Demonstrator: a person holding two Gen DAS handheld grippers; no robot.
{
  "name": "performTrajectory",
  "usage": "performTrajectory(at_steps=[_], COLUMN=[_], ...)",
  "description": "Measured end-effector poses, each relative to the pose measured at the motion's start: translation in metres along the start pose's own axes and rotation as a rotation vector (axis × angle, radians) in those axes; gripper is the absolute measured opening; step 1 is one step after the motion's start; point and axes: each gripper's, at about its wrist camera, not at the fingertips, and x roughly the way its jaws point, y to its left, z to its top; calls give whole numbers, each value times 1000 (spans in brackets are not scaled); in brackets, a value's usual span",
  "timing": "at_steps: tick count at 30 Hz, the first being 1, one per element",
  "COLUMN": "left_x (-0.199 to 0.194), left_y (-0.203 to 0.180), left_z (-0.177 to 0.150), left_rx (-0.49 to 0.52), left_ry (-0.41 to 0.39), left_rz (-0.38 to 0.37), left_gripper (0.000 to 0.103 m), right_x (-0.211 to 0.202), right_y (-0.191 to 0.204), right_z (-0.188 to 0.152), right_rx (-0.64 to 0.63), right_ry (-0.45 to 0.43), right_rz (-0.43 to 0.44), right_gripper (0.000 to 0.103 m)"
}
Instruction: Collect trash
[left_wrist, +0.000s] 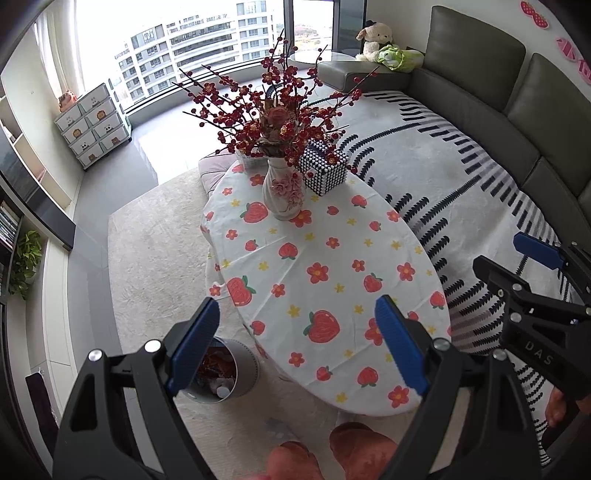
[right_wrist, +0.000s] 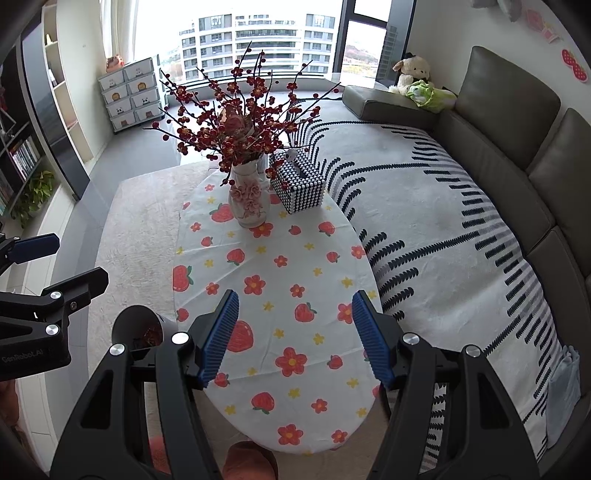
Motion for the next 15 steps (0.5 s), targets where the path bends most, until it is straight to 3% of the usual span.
performTrajectory(at_steps=[15], left_x=[-2], left_y=[-3], left_z=[4], left_rx=[-12], left_ry=[10], left_rz=[-21], left_gripper=[86], right_x=[0], right_y=[-1], right_z=[-2], right_rx=[-3], right_ry=[1], right_rz=[-7], right_gripper=[62])
